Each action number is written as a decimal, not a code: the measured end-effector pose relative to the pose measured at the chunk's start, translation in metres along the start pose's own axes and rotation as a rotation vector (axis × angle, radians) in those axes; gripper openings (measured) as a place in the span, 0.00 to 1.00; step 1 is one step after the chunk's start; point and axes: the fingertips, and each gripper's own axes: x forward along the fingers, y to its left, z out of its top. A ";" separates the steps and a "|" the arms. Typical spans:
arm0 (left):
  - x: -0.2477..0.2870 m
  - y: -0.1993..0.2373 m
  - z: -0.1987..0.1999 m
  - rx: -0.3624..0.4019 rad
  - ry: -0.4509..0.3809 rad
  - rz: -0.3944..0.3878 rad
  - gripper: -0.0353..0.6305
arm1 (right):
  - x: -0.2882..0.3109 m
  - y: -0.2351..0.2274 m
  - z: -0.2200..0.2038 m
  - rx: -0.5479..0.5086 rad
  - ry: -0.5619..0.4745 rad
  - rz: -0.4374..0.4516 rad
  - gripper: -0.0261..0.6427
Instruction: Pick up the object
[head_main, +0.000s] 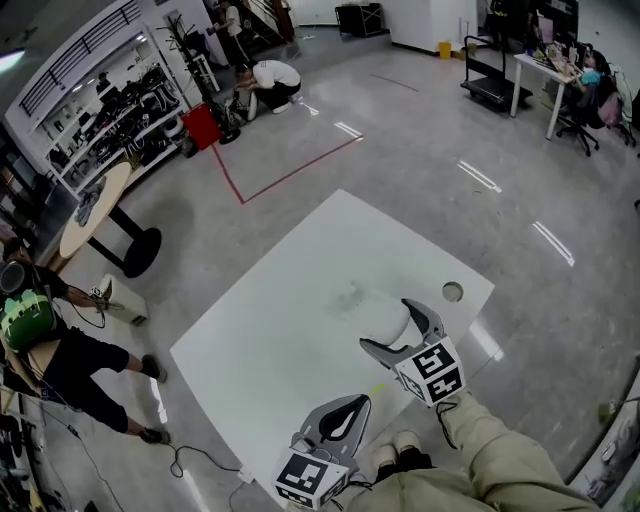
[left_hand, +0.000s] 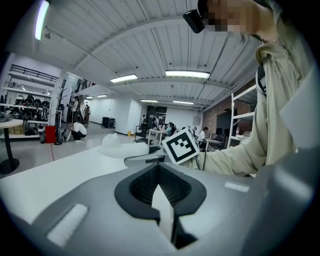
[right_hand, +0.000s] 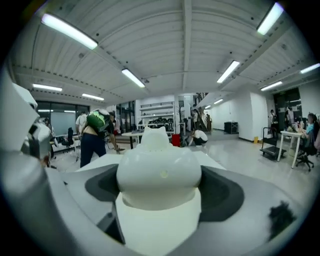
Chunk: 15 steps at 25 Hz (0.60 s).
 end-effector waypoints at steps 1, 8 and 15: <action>-0.005 -0.001 0.003 0.009 -0.010 0.000 0.06 | -0.009 0.006 0.013 0.008 -0.036 0.004 0.74; -0.035 -0.018 0.010 0.036 -0.077 0.005 0.06 | -0.080 0.045 0.067 0.012 -0.212 0.008 0.74; -0.075 -0.034 0.001 0.043 -0.089 -0.022 0.06 | -0.138 0.095 0.097 0.004 -0.321 -0.009 0.74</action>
